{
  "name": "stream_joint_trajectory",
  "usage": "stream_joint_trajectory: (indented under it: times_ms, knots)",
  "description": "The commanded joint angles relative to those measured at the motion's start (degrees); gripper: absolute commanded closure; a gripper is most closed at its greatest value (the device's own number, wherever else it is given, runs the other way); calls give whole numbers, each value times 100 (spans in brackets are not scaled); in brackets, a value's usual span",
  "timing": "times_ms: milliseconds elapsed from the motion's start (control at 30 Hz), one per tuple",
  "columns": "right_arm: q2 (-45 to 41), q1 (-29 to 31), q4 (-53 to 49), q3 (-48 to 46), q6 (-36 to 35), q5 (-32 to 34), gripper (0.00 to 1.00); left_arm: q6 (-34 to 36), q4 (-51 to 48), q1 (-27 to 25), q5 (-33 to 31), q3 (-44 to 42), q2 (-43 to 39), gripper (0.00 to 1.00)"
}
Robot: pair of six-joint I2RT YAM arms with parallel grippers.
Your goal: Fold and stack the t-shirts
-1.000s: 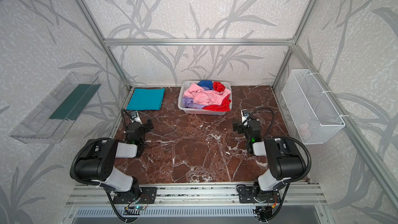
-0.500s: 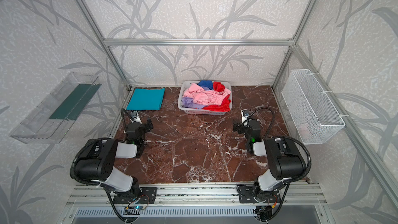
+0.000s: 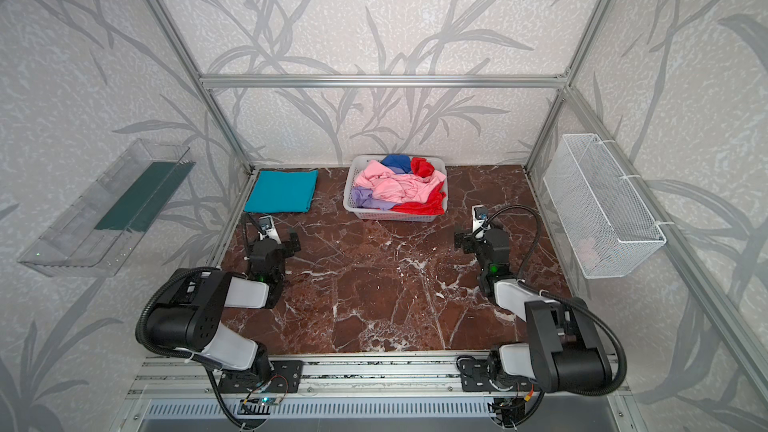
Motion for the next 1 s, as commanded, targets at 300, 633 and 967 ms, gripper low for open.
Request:
stream_joint_trajectory:
  times_ms: [300, 633, 967]
  knots:
    - [-1263, 593, -3428, 1425, 198, -526, 1, 117, -2144, -147, -445, 791, -1480, 1]
    - [-65, 756, -4635, 2711, 1451, -96, 1, -3031, -7389, -47, -2065, 3851, -1800, 1]
    - [1636, 720, -4996, 3889, 2761, -22, 44, -3088, -6851, -68, 144, 3439, -2454, 13]
